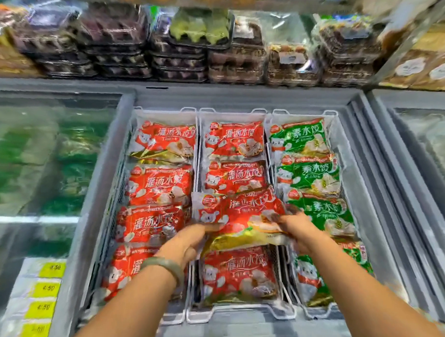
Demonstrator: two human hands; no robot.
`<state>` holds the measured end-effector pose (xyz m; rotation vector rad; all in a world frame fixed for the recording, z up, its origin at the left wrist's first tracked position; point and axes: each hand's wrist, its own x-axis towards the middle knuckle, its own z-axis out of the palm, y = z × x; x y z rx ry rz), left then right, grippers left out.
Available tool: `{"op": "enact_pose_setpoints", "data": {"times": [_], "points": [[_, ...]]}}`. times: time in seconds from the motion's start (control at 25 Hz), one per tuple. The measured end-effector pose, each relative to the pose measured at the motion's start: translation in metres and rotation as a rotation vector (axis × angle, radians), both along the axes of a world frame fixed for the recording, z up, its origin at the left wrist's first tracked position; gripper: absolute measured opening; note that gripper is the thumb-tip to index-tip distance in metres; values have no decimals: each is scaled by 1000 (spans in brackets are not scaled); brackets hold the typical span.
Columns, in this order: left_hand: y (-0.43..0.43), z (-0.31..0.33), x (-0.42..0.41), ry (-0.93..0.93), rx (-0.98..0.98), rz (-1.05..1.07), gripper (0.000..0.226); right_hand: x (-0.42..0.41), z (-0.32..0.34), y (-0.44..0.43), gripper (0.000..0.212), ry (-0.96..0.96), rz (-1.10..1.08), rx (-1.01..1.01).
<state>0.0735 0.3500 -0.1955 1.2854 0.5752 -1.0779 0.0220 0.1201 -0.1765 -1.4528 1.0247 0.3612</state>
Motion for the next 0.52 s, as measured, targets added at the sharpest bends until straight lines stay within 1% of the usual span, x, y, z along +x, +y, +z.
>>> {"op": "enact_pose_setpoints", "data": {"times": [0.04, 0.08, 0.12, 0.16, 0.2, 0.24, 0.32, 0.4, 0.52], "points": [[3, -9, 14, -47, 53, -16, 34, 5, -2, 5, 34, -13, -55, -9], [4, -14, 26, -97, 115, -61, 45, 10, -6, 7, 26, -14, -92, -23], [3, -19, 38, -139, 174, -109, 53, 17, -10, 9, 22, -12, -114, -36], [2, -25, 48, -178, 214, -153, 54, 24, -13, 9, 22, 7, -112, -61], [0, -29, 58, -203, 220, -177, 48, 33, -20, 6, 18, 29, -100, -99], [-3, -27, 67, -210, 223, -195, 38, 41, -26, 3, 20, 59, -53, -144], [-10, -25, 83, -217, 245, -235, 26, 57, -38, -4, 37, 122, 30, -195], [-19, -33, 101, -229, 276, -269, 19, 70, -50, -11, 40, 149, 102, -242], [-31, -44, 127, -273, 291, -273, 41, 95, -67, -19, 43, 150, 97, -254]]}}
